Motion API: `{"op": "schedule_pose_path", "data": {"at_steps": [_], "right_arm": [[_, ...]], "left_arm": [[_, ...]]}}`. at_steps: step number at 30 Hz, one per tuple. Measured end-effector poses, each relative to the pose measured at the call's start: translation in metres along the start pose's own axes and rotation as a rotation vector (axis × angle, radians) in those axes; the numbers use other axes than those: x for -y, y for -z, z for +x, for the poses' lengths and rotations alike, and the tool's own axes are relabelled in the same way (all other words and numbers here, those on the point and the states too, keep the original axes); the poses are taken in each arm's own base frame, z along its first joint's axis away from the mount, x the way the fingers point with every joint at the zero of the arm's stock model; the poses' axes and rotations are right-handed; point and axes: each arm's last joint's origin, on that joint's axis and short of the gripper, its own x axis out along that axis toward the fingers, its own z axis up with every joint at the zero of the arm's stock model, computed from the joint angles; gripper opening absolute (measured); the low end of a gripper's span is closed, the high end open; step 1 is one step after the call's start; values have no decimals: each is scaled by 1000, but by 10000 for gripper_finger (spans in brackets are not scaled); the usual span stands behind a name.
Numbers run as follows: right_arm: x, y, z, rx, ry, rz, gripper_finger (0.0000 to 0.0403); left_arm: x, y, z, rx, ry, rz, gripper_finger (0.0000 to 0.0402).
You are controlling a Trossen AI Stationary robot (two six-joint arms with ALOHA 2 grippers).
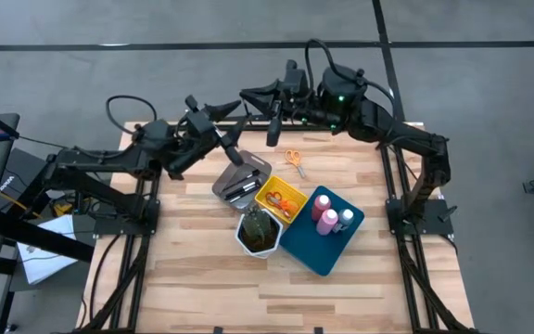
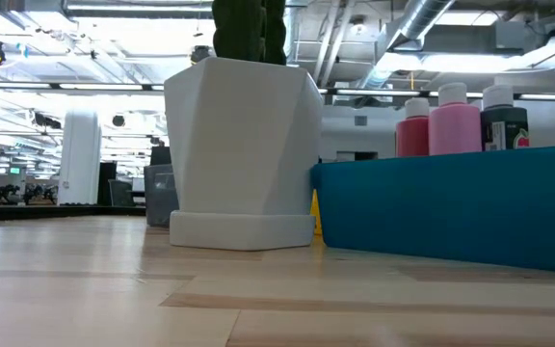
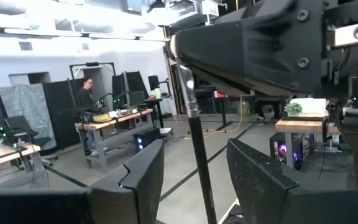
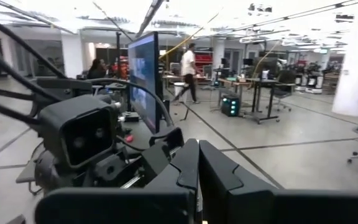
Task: Pick & Place Paint Supplies
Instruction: Put the makeup brush into the black bin
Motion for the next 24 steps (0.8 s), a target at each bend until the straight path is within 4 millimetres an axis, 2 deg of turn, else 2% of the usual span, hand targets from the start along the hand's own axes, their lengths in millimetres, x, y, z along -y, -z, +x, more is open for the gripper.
{"op": "schedule_pose_path", "data": {"at_steps": [13,24], "right_arm": [[11,1,1,-4,-123,6,0],[14,3,1,-23,-123,6,0]], "left_arm": [[-7,7,8,-17,55,-57,138],[-9,8,10,-17,66,-63,92]]}}
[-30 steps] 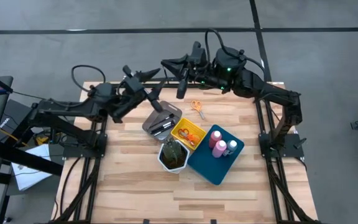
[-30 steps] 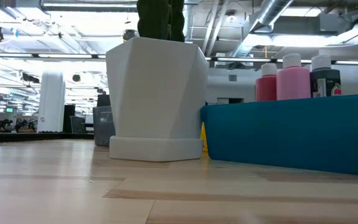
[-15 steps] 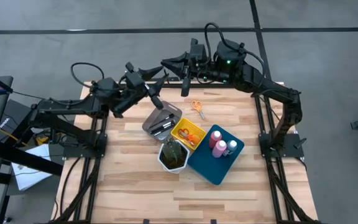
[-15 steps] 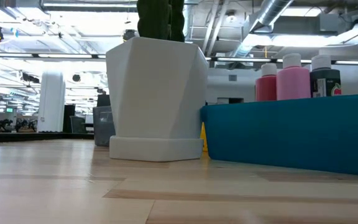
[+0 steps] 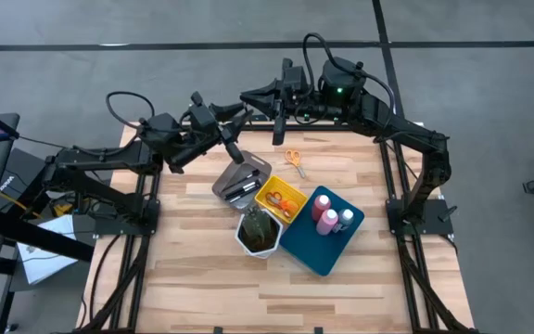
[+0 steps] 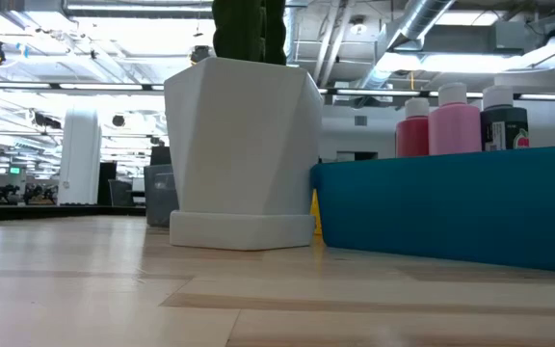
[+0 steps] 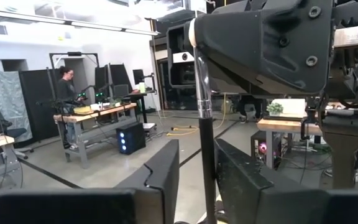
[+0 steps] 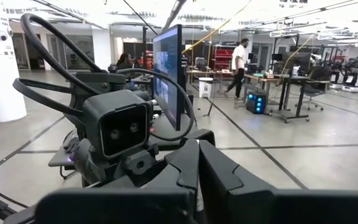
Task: Pick & Place Paint Supplies
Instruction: Put the makeup brush into the black bin
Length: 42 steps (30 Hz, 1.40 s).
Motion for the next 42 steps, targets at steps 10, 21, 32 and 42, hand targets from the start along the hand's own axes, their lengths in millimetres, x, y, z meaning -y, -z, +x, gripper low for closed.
{"op": "schedule_pose_path", "data": {"at_steps": [10,21,32,42], "right_arm": [[0,0,0,0,-10,0,0],[0,-3,0,37,-9,-3,42],[2,-2,0,19,0,-2,106],[2,-4,-8,-16,0,5,113]], "left_arm": [[-1,0,-1,-14,5,5,14],[0,2,-3,-33,32,-6,7],[-4,12,-10,-171,51,-7,7],[-12,34,-16,-394,26,-96,7]]}}
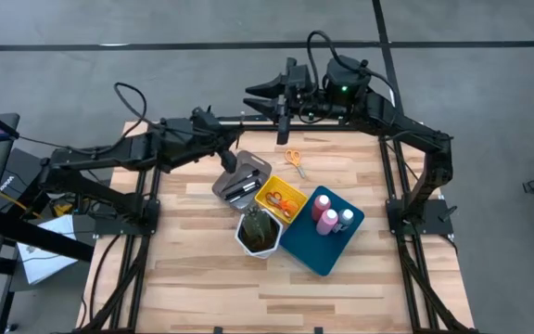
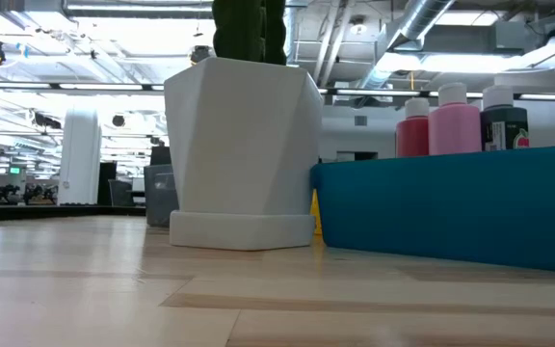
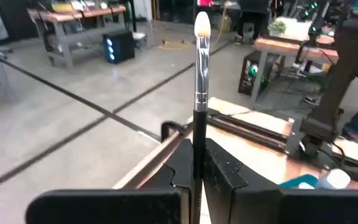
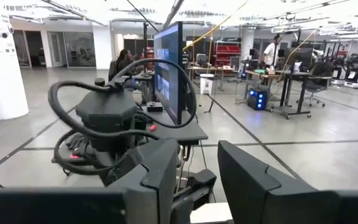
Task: Pick & Place Paint Supplies
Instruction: Put the makeup brush into the black bin
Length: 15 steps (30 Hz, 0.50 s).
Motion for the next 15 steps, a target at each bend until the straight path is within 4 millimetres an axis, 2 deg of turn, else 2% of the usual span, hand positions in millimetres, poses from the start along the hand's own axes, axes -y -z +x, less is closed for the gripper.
{"op": "schedule_pose_path", "data": {"at_steps": [7,15], "right_arm": [[2,-6,-7,12,7,19,113],[2,-12,-15,21,9,20,113]], "left_arm": [[-5,21,20,-192,73,-58,7],[-9,57,57,-488,197,-93,7]]}}
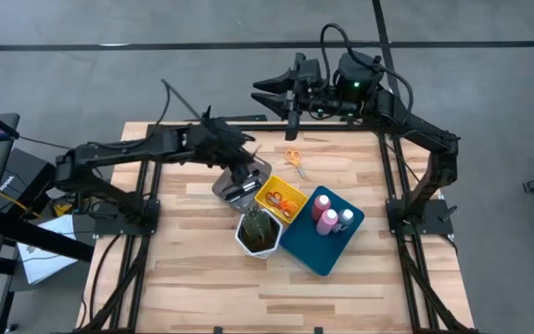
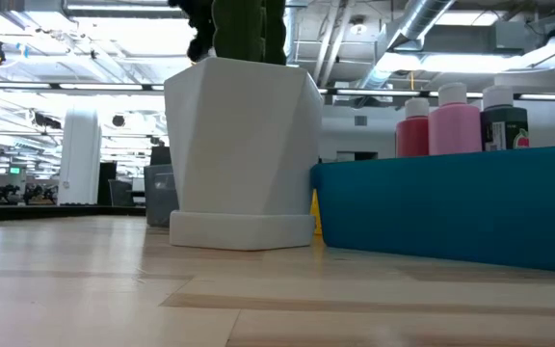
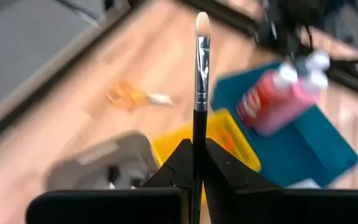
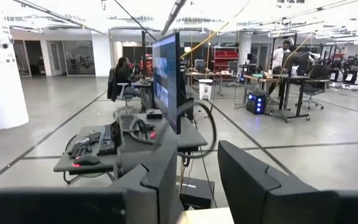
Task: Pick & Place Paint Supplies
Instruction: Put the makeup brush into the black bin
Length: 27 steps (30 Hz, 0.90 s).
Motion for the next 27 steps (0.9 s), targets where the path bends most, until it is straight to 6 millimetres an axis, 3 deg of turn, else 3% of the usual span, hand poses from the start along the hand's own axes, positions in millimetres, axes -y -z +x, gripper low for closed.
{"op": "schedule_pose_path", "data": {"at_steps": [8,15,20,27], "right_arm": [[-1,-2,-10,-48,0,5,113],[-3,2,-10,-87,-5,17,113],[-3,4,-10,-107,-4,31,113],[2,4,-11,-113,11,58,113]], "left_arm": [[-17,21,47,-291,59,15,7],[-39,40,78,-421,104,36,8],[-58,58,94,-489,115,15,7],[-74,68,104,-458,135,20,8]]}}
